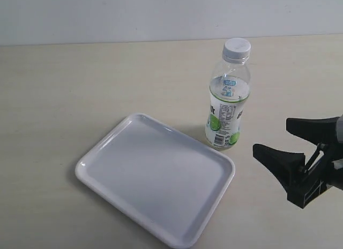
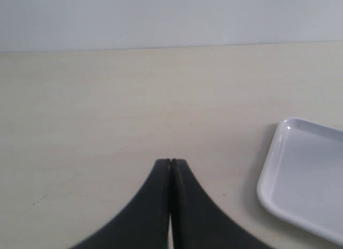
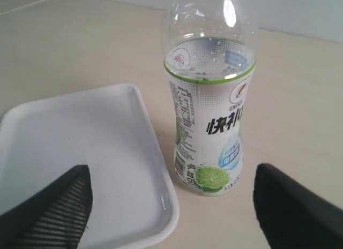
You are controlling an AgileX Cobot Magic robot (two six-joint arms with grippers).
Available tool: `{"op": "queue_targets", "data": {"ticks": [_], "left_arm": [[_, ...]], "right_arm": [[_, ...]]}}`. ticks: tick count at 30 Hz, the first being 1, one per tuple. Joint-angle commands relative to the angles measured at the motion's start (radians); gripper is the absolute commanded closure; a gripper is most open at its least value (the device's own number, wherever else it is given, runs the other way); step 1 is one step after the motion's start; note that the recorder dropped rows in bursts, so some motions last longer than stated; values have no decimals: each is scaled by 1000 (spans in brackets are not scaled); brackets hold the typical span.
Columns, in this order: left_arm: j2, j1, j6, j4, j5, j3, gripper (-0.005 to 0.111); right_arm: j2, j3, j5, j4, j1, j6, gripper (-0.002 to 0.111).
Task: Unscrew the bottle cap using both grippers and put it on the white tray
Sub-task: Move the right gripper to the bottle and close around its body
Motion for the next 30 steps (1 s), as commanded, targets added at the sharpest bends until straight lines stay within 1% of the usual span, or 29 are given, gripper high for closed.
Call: {"op": "queue_targets", "data": {"ticks": [1, 7, 10, 12, 14, 16, 20, 27, 30], "left_arm": [[-5, 1, -1, -10, -11, 2, 107], [-5, 1, -1, -10, -11, 2, 107], [-5, 1, -1, -10, -11, 2, 107], [-5, 1, -1, -10, -11, 2, 107], [-5, 1, -1, -10, -11, 2, 107], [-5, 1, -1, -10, -11, 2, 107], [-5, 1, -1, -10, -11, 2, 107], [-5, 1, -1, -10, -11, 2, 107], [-5, 1, -1, -10, -11, 2, 107]], "right_arm": [[98, 1, -73, 79, -4, -93, 29], [329, -66, -196, 127, -4, -179, 29], [435, -112, -257, 115, -4, -195, 29], [522, -161, -262, 86, -4, -195, 29], [570, -218, -262, 37, -4, -193, 24], [609, -268, -262, -4, -4, -193, 20], [666, -345, -262, -52, -4, -187, 20], [713, -402, -262, -101, -4, -184, 20], [725, -435, -262, -148, 28, -167, 20]]}}
